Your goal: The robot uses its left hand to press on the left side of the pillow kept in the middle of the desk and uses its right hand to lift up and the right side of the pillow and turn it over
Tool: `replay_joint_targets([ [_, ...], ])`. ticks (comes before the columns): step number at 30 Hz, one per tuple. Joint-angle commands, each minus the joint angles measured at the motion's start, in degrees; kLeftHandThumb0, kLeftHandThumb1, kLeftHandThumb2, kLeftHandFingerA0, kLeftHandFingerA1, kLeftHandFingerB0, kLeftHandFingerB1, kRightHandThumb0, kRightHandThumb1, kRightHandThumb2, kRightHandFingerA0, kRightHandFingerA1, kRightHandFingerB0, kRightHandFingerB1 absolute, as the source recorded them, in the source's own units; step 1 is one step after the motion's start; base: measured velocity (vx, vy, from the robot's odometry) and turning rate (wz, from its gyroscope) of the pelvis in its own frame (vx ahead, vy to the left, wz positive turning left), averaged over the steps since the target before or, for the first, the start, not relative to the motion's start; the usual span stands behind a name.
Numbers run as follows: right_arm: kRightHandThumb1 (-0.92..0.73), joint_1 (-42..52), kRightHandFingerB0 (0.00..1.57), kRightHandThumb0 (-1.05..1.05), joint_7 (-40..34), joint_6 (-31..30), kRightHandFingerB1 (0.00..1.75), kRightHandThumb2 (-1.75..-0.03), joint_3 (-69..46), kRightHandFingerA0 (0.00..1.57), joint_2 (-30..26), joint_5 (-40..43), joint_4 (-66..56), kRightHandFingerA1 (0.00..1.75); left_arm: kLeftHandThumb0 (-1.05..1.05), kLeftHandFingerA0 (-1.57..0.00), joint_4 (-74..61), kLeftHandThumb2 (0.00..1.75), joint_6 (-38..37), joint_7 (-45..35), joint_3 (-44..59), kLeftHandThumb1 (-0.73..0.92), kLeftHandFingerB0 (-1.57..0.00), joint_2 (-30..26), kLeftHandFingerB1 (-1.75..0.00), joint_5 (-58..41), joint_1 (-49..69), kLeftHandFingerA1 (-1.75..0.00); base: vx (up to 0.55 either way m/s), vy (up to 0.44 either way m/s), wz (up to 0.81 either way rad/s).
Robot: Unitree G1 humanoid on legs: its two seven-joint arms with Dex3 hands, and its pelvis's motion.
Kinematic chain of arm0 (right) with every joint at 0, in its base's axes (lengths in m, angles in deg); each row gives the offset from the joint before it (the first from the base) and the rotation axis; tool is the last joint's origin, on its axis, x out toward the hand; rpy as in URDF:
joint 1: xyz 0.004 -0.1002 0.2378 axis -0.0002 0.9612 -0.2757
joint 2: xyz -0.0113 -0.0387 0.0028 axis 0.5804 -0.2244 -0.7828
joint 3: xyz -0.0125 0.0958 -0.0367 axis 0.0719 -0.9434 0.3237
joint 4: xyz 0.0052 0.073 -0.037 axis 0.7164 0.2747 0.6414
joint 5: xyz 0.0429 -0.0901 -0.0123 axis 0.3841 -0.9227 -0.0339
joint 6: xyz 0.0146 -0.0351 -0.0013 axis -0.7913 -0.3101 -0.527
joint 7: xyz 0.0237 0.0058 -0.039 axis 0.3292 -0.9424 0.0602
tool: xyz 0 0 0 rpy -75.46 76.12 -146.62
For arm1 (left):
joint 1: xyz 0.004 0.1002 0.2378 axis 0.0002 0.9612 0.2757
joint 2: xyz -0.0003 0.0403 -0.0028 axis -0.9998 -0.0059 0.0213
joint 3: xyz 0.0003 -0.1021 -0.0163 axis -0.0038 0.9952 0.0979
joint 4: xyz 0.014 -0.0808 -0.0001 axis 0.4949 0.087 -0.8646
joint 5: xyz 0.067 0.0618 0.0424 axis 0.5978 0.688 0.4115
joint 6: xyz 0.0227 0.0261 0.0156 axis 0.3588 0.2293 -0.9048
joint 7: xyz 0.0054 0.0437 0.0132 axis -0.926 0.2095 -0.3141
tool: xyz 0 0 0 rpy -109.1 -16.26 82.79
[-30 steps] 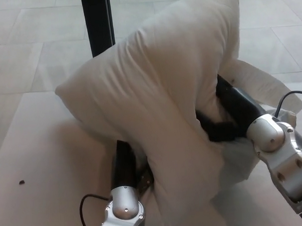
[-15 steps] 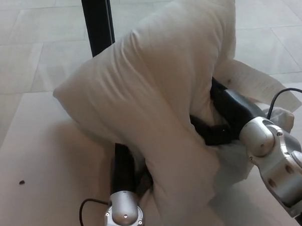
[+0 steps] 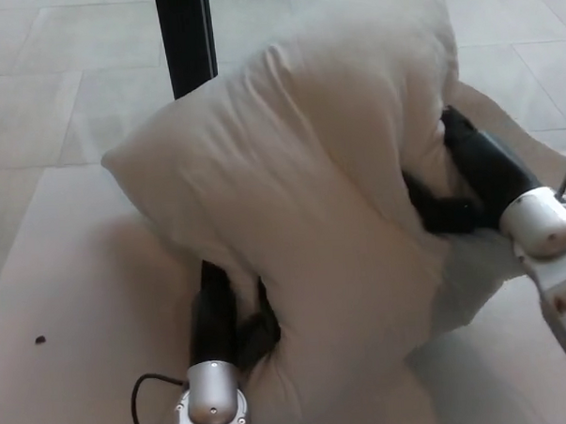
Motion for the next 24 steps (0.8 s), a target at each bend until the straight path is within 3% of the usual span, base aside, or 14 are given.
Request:
replay_joint_targets([
  [1,-0.48,2.2,0.06,-0.76,17.5,-5.4,0.4,-0.86,-16.2,0.39,-0.6,22.0,-2.5,0.69,-0.89,-0.14,-2.6,0.96,6.6,-15.5,6.3,0.58,0.0,-6.9,-0.05,-9.6,4.0,-0.54,0.0,0.0,0.0],
  [2,-0.46,1.9,0.03,-0.78,16.1,-7.6,0.4,-0.87,-21.2,0.18,-0.6,24.0,-1.6,0.52,-0.86,-0.29,-4.6,0.63,8.4,-15.2,7.4,0.72,0.0,-8.3,-0.01,-9.8,3.1,-0.61,0.0,0.0,0.0],
  [3,-0.6,2.3,0.12,-0.77,15.5,-6.9,0.33,-0.59,-22.8,0.2,-1.0,23.9,-1.4,0.4,-0.96,-0.29,-5.9,0.98,9.2,-15.5,8.1,0.62,0.0,-8.9,-0.05,-10.3,2.9,-0.65,0.0,0.0,0.0],
  [4,-0.47,2.7,0.07,-0.79,15.0,-7.2,0.42,-0.86,-24.8,0.14,-1.1,24.5,-1.3,0.46,-0.88,-0.24,-5.4,0.98,8.7,-16.2,8.7,0.57,0.0,-9.7,-0.11,-10.7,2.3,-0.61,0.0,0.0,0.0],
  [5,-0.58,2.6,0.12,-0.79,15.1,-7.6,0.31,-0.58,-26.7,0.17,-1.1,25.5,-0.9,0.37,-0.81,-0.28,-5.9,0.65,8.9,-16.5,9.0,0.7,0.0,-10.3,-0.01,-10.8,2.3,-0.56,0.0,0.0,0.0],
  [7,-0.49,3.5,0.08,-0.81,15.2,-7.2,0.41,-0.85,-29.9,0.13,-2.3,26.0,-0.2,0.5,-0.84,-0.2,-7.5,0.95,8.9,-18.1,9.8,0.61,0.0,-12.5,-0.06,-11.1,2.9,-0.57,0.0,0.0,0.0],
  [8,-0.27,4.3,0.0,-0.39,15.6,-7.2,0.49,-0.92,-31.0,0.02,-3.1,26.0,-0.1,0.52,-0.81,-0.21,-8.3,0.94,9.6,-18.9,10.4,0.61,0.0,-13.5,-0.06,-11.6,3.4,-0.58,0.0,0.0,0.0],
  [12,-0.3,6.1,0.0,-0.39,16.3,-8.9,0.5,-0.94,-34.5,0.02,-4.3,26.4,-0.2,0.51,-0.75,-0.25,-9.3,0.62,9.0,-19.9,11.8,0.72,0.0,-15.5,-0.01,-11.9,5.0,-0.54,0.0,0.0,0.0],
  [14,-0.48,8.1,0.0,-0.74,17.7,-9.6,0.32,-0.93,-36.3,0.09,-6.6,26.6,-0.8,0.5,-0.87,-0.23,-10.2,0.94,10.9,-21.2,14.3,0.54,0.0,-17.4,-0.06,-13.9,5.2,-0.59,0.0,0.0,0.0],
  [15,-0.3,8.6,0.0,-0.4,17.1,-10.7,0.5,-0.95,-38.3,0.0,-7.3,26.8,-0.9,0.5,-0.87,-0.16,-10.3,0.94,12.3,-21.5,15.6,0.54,0.0,-19.3,-0.06,-14.2,4.5,-0.56,0.0,0.0,0.0],
  [18,-0.32,9.6,0.0,-0.4,17.7,-11.8,0.5,-0.97,-42.5,0.0,-10.1,27.7,0.5,0.5,-0.81,-0.25,-10.0,0.62,12.7,-22.7,18.0,0.71,0.0,-24.6,-0.14,-13.3,3.3,-0.55,0.0,0.0,0.0],
  [19,-0.67,9.2,0.16,-0.8,16.2,-13.5,0.29,-0.61,-45.4,0.18,-10.1,28.6,0.9,0.37,-0.9,-0.23,-10.2,0.81,13.3,-24.2,18.8,0.56,0.0,-26.7,-0.04,-13.8,3.0,-0.57,0.0,0.0,0.0],
  [20,-0.38,10.8,0.0,-0.39,17.3,-10.8,0.48,-0.99,-46.3,0.02,-12.6,27.6,1.9,0.51,-0.84,-0.29,-9.7,0.77,12.5,-25.0,20.8,0.56,0.0,-29.2,-0.1,-14.2,2.4,-0.57,0.0,0.0,0.0],
  [24,-0.76,11.2,0.13,-0.79,17.0,-11.3,0.29,-0.63,-49.3,0.12,-14.6,28.1,3.6,0.36,-0.82,-0.3,-10.5,0.95,13.9,-25.3,23.7,0.55,0.0,-31.4,-0.1,-15.9,2.2,-0.61,0.0,0.0,0.0],
])
